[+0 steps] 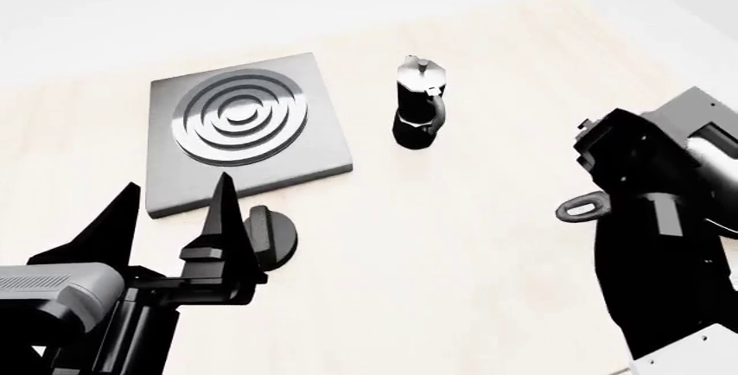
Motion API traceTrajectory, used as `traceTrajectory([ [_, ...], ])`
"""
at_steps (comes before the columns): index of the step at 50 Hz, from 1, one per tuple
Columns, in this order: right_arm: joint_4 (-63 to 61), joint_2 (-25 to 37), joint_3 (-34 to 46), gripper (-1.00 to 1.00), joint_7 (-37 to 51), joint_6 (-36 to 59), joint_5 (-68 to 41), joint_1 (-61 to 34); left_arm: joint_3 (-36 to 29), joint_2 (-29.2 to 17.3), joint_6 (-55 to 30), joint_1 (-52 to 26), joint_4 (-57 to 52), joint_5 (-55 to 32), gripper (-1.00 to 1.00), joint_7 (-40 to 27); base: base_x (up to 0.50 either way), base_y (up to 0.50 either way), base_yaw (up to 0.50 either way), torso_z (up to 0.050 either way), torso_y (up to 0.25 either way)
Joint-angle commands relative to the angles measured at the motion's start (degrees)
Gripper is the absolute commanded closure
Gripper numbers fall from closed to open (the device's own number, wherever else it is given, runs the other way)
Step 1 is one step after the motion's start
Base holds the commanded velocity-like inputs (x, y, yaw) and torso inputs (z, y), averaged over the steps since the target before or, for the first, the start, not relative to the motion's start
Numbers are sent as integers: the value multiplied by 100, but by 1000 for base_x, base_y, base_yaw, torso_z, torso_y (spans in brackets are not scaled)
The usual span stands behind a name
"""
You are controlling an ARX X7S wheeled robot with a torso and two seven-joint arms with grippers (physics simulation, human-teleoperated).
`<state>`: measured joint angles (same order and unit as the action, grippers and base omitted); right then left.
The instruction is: Put the frying pan on the stove.
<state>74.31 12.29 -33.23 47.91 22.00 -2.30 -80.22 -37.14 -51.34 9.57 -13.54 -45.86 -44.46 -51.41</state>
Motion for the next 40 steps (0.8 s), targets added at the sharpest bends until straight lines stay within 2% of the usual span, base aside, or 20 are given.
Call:
traceTrajectory([
  [1,-37,-6,-4,-100,-20,-22,13,203,-9,13,-30,-8,-7,5,-100,-3,0,0,0,0,0],
  [40,59,-100,-349,-100,-609,-89,-46,636,-46,62,-115,-22,-5,75,-100,7,0,0,0,0,0],
])
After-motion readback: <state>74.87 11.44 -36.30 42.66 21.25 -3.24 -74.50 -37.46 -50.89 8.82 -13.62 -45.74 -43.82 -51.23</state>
